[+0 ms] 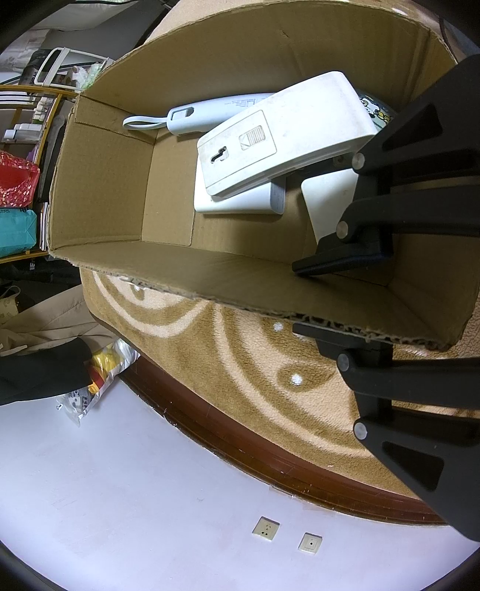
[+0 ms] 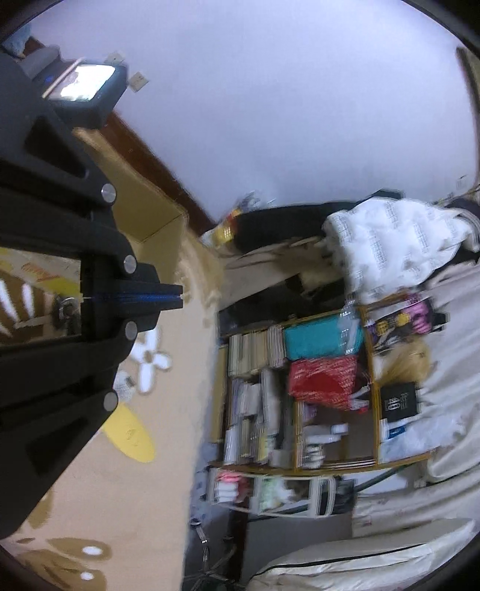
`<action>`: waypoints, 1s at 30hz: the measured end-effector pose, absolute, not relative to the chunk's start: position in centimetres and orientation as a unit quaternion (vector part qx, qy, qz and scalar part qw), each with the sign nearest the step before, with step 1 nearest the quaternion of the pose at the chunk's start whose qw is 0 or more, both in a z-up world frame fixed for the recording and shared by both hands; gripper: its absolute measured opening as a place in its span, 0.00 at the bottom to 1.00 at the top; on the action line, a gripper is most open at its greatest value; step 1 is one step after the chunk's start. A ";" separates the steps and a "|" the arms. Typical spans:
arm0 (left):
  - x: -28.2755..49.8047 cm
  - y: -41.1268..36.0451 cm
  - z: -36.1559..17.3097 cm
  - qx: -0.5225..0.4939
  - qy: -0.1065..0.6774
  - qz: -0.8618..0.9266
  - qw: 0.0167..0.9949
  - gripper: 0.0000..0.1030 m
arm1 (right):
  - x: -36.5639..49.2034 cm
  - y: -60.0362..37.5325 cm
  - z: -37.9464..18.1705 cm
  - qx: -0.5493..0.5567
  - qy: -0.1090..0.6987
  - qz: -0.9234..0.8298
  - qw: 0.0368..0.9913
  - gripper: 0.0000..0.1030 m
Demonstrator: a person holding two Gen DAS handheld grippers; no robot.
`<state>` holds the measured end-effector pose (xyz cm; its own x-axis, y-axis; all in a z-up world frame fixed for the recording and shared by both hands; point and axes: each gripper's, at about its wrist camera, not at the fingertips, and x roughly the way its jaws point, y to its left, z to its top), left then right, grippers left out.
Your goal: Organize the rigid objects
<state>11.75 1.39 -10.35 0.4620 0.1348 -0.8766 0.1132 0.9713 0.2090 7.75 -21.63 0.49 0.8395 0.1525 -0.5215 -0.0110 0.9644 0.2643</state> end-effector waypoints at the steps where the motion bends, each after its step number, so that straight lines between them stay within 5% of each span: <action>1: 11.7 1.4 -10.3 0.120 0.519 0.006 0.846 0.24 | 8.3 -21.8 -0.3 0.130 0.297 0.039 0.945 0.01; 6: 11.8 1.4 -10.3 0.119 0.519 0.006 0.846 0.24 | 10.1 -23.0 -5.3 0.147 0.374 0.027 0.915 0.13; 8: 11.9 1.3 -10.3 0.119 0.520 0.006 0.846 0.24 | 10.5 -23.3 -7.0 0.156 0.397 0.029 0.904 0.41; 10: 11.9 1.3 -10.3 0.119 0.520 0.006 0.846 0.24 | 10.9 -24.0 -8.8 0.179 0.417 0.031 0.890 0.52; 30: 12.1 1.3 -10.4 0.119 0.521 0.006 0.845 0.24 | 12.0 -24.8 -16.0 0.285 0.501 0.051 0.816 0.54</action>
